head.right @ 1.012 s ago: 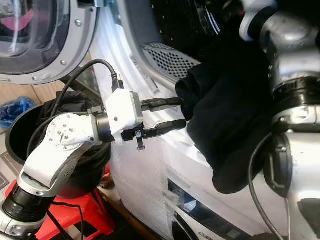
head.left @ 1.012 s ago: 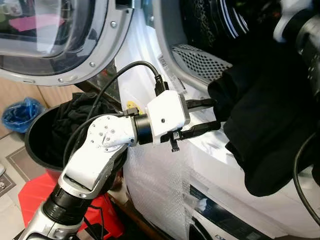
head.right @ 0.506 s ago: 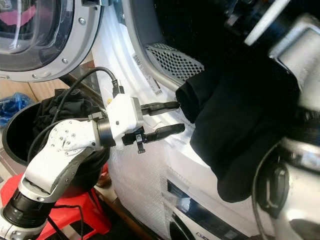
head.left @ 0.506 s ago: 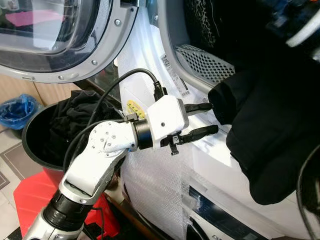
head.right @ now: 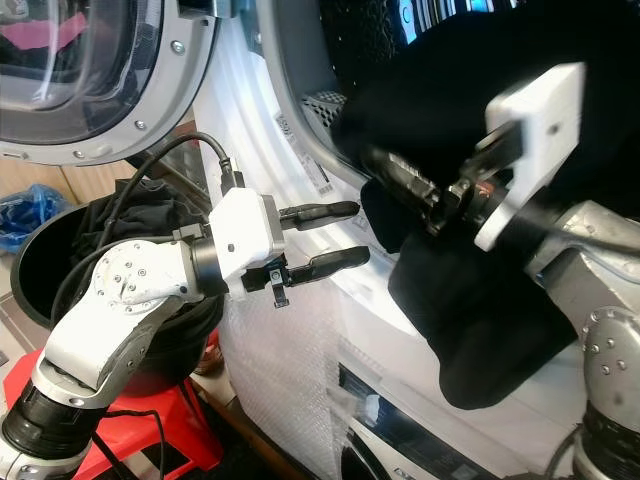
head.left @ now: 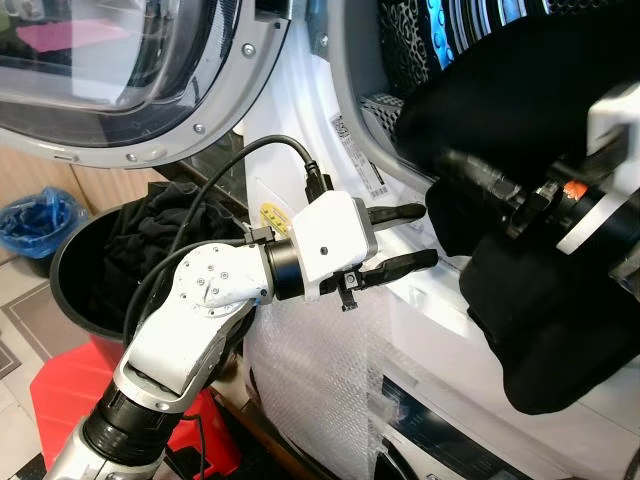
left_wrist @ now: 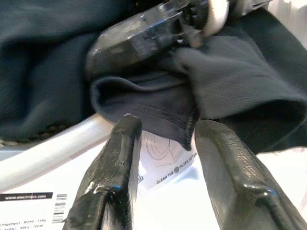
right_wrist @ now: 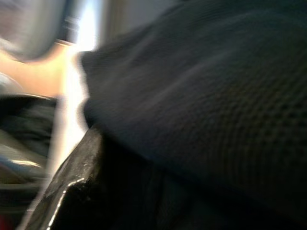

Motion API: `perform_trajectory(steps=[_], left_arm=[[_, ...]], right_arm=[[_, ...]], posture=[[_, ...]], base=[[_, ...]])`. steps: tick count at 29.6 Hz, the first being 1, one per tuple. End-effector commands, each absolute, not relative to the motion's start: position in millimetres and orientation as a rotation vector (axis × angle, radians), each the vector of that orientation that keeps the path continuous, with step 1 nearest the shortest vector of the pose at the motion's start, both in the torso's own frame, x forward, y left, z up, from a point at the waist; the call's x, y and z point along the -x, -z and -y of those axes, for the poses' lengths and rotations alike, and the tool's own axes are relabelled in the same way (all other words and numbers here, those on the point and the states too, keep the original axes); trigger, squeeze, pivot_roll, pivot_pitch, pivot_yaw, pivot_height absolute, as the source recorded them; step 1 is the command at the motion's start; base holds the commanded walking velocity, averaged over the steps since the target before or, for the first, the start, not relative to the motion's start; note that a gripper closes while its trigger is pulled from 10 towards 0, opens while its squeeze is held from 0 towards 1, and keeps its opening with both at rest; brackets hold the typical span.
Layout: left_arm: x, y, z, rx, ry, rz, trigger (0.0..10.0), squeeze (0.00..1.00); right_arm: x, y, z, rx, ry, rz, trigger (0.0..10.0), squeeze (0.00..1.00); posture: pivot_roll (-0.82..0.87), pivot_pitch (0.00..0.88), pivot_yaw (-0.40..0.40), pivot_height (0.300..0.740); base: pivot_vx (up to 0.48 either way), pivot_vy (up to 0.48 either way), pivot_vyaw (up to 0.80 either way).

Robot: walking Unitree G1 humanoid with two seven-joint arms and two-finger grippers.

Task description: Clothes washing

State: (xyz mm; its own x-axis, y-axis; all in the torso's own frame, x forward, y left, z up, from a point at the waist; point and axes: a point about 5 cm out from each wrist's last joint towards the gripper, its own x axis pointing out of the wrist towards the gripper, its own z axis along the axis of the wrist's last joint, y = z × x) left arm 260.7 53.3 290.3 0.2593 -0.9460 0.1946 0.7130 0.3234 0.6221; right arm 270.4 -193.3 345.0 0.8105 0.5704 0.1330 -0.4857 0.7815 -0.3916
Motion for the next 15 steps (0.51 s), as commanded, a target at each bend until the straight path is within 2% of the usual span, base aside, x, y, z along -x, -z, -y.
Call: perform_trajectory(steps=[1, 3, 4, 9, 10, 12, 13, 15], left_arm=[[-255, -293, -48, -0.465, 1.214, 0.616, 10.0, 0.0], [-254, -293, -48, -0.462, 1.214, 0.617, 10.0, 0.0], [-254, -292, -48, -0.462, 1.213, 0.616, 10.0, 0.0], [-254, -292, -48, -0.462, 1.214, 0.614, 10.0, 0.0], [-254, -292, -47, -0.462, 1.216, 0.614, 10.0, 0.0], [-254, -292, -47, -0.461, 1.218, 0.614, 10.0, 0.0], [-254, -292, -47, -0.461, 1.219, 0.614, 10.0, 0.0], [-255, -292, -46, -0.459, 1.222, 0.614, 10.0, 0.0]], right_arm=[[-266, -356, 218, 0.412, -0.423, 0.284, 10.0, 0.0], [-259, -364, 234, 0.504, -0.352, 0.306, 10.0, 0.0], [-257, -363, 236, 0.52, -0.351, 0.3, 10.0, 1.0], [-245, -354, 233, 0.504, -0.475, 0.292, 10.0, 1.0], [-235, -351, 232, 0.477, -0.559, 0.297, 10.0, 1.0], [-230, -348, 238, 0.414, -0.598, 0.286, 10.0, 1.0], [-230, -348, 242, 0.402, -0.587, 0.278, 10.0, 0.0], [-229, -348, 253, 0.351, -0.586, 0.266, 10.0, 0.0]], posture=[[0.15, 0.177, -0.133, 0.74], [0.15, 0.177, -0.133, 0.74], [0.15, 0.173, -0.134, 0.74], [0.15, 0.173, -0.134, 0.74], [0.15, 0.175, -0.128, 0.74], [0.15, 0.175, -0.128, 0.74], [0.15, 0.175, -0.128, 0.74], [0.15, 0.175, -0.128, 0.74]], base=[[0.0, 0.0, 0.0], [0.0, 0.0, 0.0], [0.0, 0.0, 0.0], [0.0, 0.0, 0.0], [0.0, 0.0, 0.0], [0.0, 0.0, 0.0], [0.0, 0.0, 0.0], [0.0, 0.0, 0.0]])
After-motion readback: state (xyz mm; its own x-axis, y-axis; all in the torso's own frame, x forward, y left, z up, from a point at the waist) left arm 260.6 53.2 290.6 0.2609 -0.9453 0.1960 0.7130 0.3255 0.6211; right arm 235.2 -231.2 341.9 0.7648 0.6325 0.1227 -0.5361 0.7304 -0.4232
